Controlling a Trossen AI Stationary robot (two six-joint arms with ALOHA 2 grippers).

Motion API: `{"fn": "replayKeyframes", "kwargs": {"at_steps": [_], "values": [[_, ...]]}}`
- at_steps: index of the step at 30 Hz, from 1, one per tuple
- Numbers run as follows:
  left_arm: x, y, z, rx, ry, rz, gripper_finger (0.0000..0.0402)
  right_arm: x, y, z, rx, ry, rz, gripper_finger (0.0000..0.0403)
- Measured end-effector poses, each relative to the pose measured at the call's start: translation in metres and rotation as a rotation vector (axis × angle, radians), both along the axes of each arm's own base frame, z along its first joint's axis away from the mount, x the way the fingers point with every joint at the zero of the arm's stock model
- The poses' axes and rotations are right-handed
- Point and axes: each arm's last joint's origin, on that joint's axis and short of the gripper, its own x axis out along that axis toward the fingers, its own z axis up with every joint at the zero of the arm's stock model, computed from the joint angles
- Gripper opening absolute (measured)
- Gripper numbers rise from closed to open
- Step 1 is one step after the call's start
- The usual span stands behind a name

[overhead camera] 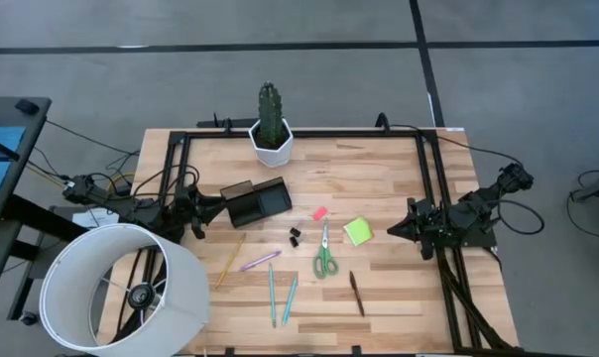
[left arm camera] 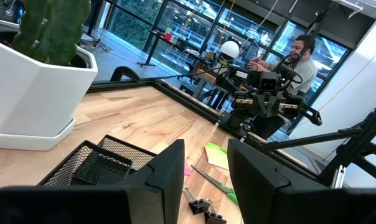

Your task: Pick and place office supplies into organizer

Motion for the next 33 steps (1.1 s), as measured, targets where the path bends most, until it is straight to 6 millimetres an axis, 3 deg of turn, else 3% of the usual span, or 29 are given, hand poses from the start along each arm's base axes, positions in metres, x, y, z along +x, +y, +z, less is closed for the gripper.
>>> {"fn": "replayKeyframes", "kwargs": {"at_steps": [15, 24, 29, 33], "values": [[0.000, 0.000, 0.000, -0.003, -0.002, 0.001, 0.0114, 0.000, 0.000, 0.000, 0.000, 0.001, 0.000, 0.0001], [-0.004, 0.007, 0.002, -0.041, -0.028, 0.276, 0.0114, 0.000, 0.000, 0.000, -0.004, -0.001, 0.001, 0.0001], [-0.006, 0.009, 0.013, -0.095, -0.134, 0.332, 0.0114, 0.000, 0.000, 0.000, -0.314, -0.044, 0.077, 0.0001], [-0.008, 0.008, 0.032, -0.086, -0.251, 0.211, 0.0114, 0.000, 0.000, 0.000, -0.350, -0.050, 0.086, 0.0001]]}}
